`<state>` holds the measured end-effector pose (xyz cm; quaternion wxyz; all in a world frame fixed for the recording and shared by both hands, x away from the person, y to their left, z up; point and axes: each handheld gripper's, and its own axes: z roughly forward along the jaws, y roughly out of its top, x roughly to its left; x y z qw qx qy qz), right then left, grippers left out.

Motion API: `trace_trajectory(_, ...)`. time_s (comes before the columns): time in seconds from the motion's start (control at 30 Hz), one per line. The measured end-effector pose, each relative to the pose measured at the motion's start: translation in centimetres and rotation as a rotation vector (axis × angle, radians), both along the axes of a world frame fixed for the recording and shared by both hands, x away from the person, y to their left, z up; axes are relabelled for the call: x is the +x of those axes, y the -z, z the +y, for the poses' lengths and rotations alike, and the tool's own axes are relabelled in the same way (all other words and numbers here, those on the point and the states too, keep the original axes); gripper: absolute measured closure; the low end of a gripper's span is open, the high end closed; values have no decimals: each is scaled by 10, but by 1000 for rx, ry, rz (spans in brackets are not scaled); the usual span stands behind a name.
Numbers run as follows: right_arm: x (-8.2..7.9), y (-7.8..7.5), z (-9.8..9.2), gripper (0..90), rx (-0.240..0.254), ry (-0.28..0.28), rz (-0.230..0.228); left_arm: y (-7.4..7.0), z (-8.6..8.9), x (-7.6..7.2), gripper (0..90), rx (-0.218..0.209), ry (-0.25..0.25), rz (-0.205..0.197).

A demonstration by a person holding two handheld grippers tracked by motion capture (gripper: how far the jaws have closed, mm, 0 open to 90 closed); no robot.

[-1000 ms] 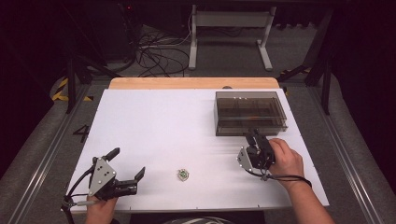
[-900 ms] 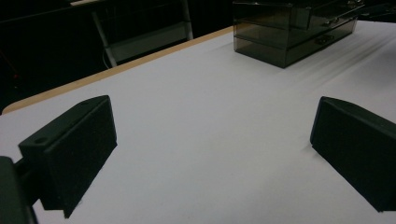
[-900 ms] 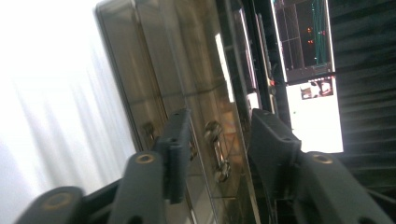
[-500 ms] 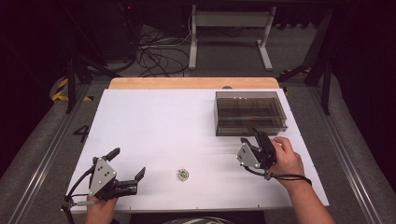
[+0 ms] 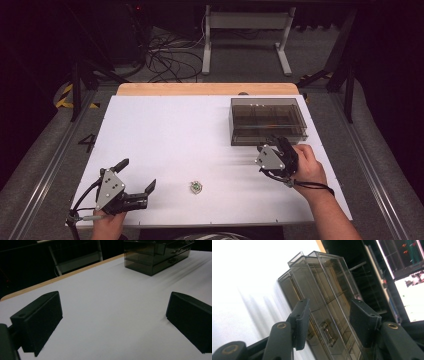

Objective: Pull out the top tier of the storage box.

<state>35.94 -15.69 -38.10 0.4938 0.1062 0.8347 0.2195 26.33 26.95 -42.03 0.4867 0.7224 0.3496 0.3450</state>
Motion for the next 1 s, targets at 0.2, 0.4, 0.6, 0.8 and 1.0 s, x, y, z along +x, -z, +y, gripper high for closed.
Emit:
trace_trajectory(0.2,4,-11,-5,491,37,-40,89,0,-1,0,13,1,1,0)
trace_trajectory(0.4,11,-21,-7,462,100,-51,164,0,-1,0,13,1,-1,-2)
trace_trajectory(0.6,19,-28,-8,463,140,-59,259,0,0,0,13,-4,-1,3)
trace_trajectory(0.8,31,-37,-14,463,193,-82,347,0,0,1,13,-2,-1,2)
trace_trajectory(1.0,41,-41,-19,459,232,-93,421,0,0,1,13,-2,0,3)
